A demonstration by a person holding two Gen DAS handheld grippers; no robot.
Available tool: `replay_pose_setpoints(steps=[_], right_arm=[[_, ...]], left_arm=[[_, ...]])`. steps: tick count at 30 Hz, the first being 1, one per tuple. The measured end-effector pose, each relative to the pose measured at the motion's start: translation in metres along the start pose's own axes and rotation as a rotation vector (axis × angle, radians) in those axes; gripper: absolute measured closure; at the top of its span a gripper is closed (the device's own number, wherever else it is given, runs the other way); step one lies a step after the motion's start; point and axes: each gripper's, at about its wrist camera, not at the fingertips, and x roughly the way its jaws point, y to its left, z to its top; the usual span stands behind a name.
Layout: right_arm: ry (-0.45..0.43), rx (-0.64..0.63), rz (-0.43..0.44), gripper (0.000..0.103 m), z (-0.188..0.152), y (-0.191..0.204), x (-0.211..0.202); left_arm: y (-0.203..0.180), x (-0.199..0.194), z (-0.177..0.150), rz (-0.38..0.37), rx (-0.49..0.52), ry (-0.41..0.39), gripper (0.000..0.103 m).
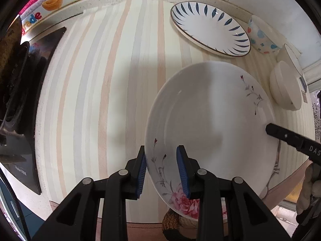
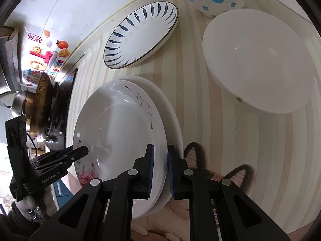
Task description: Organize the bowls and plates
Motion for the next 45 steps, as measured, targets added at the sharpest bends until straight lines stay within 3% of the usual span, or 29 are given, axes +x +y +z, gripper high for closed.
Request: replay_pose_setpoints(steps=[11, 19, 21, 25, 30, 39, 42, 43, 45], right_arm=[[0.062, -0.012, -0.043, 0.086, 0.009, 0.005, -0.011], [0.033, 0.049, -0.052, 0.085, 0.018, 0.001, -0.046], [0.005, 0.067, -0.031, 0.085, 0.028, 0.003, -0.058], [-0.064, 0.114, -0.033, 0.064, 0.066, 0.014, -0.068], [-0.101, 0.185, -0.092, 0.064, 0.121, 0.017, -0.044], [-0.079, 0.283, -0.186, 0.064, 0.166, -0.001, 0.01], [-0.084, 0.255, -0.238, 0.075, 0.173, 0.001, 0.021], [-0.087, 0.24, -0.231, 0.088, 0.176, 0.002, 0.023], [-0.086, 0.222, -0.247, 0.094, 0.179, 0.005, 0.029]], left_arm=[[-0.002, 0.002, -0.003, 0.014, -0.003, -0.01, 0.076], [0.015, -0.042, 0.011, 0.009, -0.055, -0.089, 0.076], [0.018, -0.055, 0.026, -0.007, -0.065, -0.117, 0.076], [0.026, -0.06, 0.071, -0.035, -0.08, -0.142, 0.075], [0.023, -0.035, 0.147, -0.056, -0.067, -0.154, 0.075], [0.005, 0.038, 0.222, -0.085, 0.033, -0.042, 0.075], [0.001, 0.056, 0.234, -0.093, 0.057, -0.013, 0.075], [-0.001, 0.06, 0.237, -0.092, 0.063, -0.01, 0.076], [-0.004, 0.061, 0.239, -0.109, 0.074, -0.022, 0.085]])
